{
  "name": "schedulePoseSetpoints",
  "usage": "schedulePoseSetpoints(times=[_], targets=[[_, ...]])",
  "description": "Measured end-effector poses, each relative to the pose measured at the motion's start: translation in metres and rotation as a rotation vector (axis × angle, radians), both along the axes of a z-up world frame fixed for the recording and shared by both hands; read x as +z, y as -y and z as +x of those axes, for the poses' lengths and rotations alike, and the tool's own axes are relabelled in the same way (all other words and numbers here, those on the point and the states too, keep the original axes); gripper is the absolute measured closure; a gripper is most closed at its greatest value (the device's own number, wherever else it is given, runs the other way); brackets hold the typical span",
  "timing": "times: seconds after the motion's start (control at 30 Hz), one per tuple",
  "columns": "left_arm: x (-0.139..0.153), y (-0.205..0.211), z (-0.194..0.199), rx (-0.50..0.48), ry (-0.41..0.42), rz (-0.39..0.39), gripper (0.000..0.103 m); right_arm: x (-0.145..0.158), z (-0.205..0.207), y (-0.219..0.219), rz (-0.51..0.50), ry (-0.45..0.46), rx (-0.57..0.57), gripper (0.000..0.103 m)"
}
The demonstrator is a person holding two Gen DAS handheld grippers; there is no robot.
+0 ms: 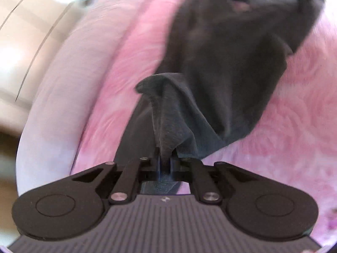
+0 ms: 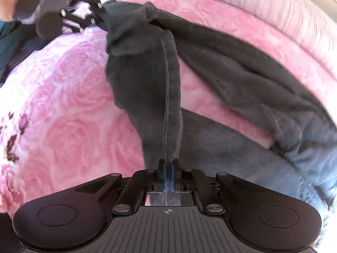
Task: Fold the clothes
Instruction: 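Lay the grey jeans flat on the bed and open both grippers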
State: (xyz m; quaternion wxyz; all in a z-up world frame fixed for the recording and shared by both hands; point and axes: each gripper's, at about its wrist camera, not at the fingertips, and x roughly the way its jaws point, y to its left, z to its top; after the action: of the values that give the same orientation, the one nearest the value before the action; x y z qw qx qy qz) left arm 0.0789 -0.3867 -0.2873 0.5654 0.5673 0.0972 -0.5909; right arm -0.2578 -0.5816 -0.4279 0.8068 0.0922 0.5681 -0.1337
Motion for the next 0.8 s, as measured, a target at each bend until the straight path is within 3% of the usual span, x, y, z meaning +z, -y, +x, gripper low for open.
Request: schedulePoseSetpoints(times=[0.1,0.17,0.27,0.33,0.37,0.5,0.6,0.67,0.7,0.73,0.77,0.8], targets=[[0.015,-0.052,0.011,0.104,-0.062,0.016,0.088,0.009,-0.002,-0.028,0.0,-0.015,0.099,0.099],[0.006,-0.084,0.014,0.182,-0.034,0.101,0.078,0.003,0.001,-0.056,0.005,-0.054,0.207,0.097],[-0.002,-0.128,0.015,0.31,0.015,0.173,0.078,-0.012,0.003,-0.09,-0.006,-0.133,0.347,0.084],[0.002,-0.146,0.006,0.35,0.016,0.164,0.07,-0.014,0.004,-0.097,0.027,-0.131,0.349,0.082],[0.004,-0.153,-0.001,0.348,0.01,0.152,0.061,-0.014,0.004,-0.099,0.037,-0.122,0.336,0.078],[0.012,-0.125,-0.019,0.412,-0.158,0.057,0.037,-0.013,0.011,-0.1,0.039,-0.092,0.313,0.064],[0.014,-0.101,-0.032,0.455,-0.294,-0.011,0.032,-0.013,0.017,-0.102,0.023,-0.101,0.316,0.061],[0.001,-0.078,-0.039,0.471,-0.34,-0.033,0.032,-0.014,0.018,-0.101,0.003,-0.11,0.314,0.06],[-0.009,-0.067,-0.039,0.495,-0.347,-0.027,0.04,-0.016,0.018,-0.099,-0.005,-0.12,0.3,0.06],[-0.018,-0.061,-0.035,0.529,-0.336,-0.012,0.052,-0.018,0.019,-0.097,-0.013,-0.132,0.285,0.06],[-0.027,-0.054,-0.032,0.563,-0.323,0.004,0.082,-0.02,0.019,-0.094,-0.02,-0.143,0.27,0.059],[-0.03,-0.056,-0.026,0.6,-0.293,0.008,0.086,-0.023,0.019,-0.091,-0.028,-0.159,0.254,0.059]])
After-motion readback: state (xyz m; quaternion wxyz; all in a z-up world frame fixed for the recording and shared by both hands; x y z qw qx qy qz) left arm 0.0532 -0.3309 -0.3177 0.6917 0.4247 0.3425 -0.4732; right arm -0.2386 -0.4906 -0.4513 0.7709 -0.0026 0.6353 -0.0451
